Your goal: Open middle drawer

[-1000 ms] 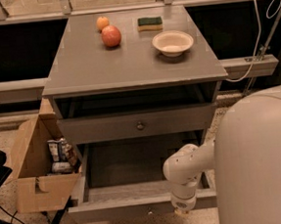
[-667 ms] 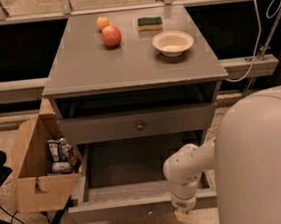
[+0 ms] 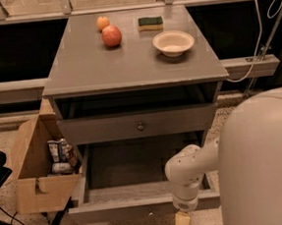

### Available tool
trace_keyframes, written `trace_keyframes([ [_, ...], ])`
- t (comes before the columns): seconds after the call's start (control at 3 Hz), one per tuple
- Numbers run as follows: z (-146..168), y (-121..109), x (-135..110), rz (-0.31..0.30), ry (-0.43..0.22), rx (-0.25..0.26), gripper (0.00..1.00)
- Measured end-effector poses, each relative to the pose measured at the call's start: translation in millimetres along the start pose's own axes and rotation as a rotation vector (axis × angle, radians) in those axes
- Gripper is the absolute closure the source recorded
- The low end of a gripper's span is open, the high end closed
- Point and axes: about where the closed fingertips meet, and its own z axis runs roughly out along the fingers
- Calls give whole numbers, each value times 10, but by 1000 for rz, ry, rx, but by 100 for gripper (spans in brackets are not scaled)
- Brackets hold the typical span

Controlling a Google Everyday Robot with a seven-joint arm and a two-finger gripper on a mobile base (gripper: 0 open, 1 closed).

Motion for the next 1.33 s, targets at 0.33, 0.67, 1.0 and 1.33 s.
trace_keyframes([
  [0.33,-115,-112,7,-25,-27,28,25],
  [0.67,-634,-532,-127,-127,-12,138,49],
  [1.0,-1305,-934,-187,-190,-3,239,72],
  [1.33,-1867,-1045,-17,-211,-40,292,76],
])
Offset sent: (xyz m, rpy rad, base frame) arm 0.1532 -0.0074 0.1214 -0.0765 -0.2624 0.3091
